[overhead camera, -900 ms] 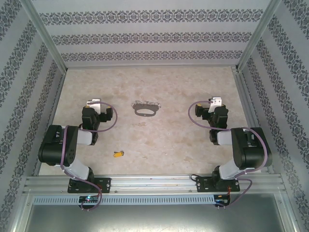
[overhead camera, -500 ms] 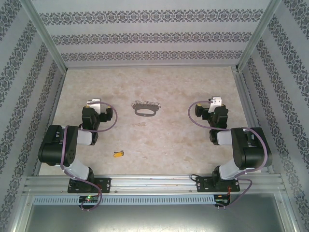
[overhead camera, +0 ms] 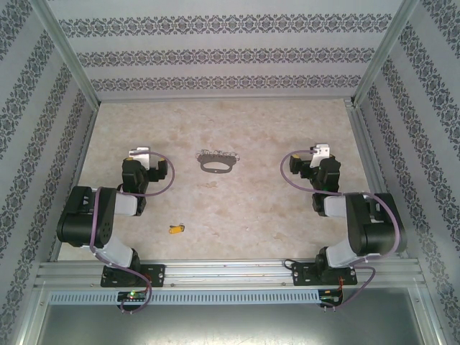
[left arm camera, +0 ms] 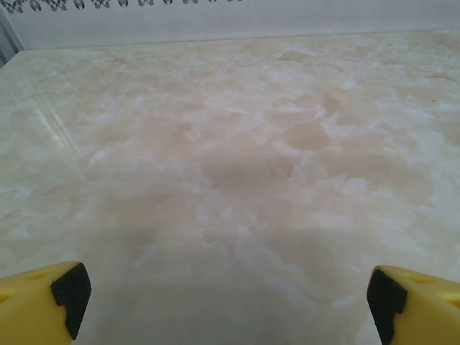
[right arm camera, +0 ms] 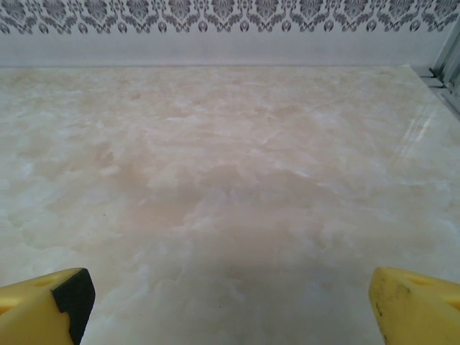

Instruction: Put the keys on the keyring

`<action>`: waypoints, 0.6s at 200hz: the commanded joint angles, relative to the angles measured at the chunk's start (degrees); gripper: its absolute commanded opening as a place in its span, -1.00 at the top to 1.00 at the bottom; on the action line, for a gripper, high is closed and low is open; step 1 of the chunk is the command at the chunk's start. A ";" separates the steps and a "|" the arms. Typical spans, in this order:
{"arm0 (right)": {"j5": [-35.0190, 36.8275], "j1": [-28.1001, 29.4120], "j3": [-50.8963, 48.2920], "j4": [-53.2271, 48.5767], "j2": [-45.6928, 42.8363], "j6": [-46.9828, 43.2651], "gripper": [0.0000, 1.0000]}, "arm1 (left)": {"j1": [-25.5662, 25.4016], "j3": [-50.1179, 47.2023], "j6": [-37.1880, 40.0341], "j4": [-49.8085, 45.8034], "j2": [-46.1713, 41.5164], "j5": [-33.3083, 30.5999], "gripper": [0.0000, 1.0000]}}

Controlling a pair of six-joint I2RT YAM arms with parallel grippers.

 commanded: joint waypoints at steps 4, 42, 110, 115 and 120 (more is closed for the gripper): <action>4.56 -0.16 0.38 -5.54 -7.48 1.97 -0.95 | -0.12 1.44 -1.55 -7.46 -5.96 -2.82 -1.00; 9.75 -0.75 8.39 -26.23 -15.86 14.02 -0.95 | -0.73 4.12 -3.07 -17.69 -14.38 -4.81 -1.00; -7.16 -2.51 10.00 -32.45 -14.43 31.10 -0.95 | -2.15 13.53 -26.75 -41.94 -23.19 -0.54 -1.00; -7.67 -1.34 10.09 -33.14 -14.57 30.79 -0.95 | -2.52 13.73 -28.04 -42.91 -23.19 0.11 -1.00; -8.09 -0.01 10.16 -33.63 -14.65 30.53 -0.94 | -2.93 13.79 -29.15 -43.58 -23.30 0.79 -1.00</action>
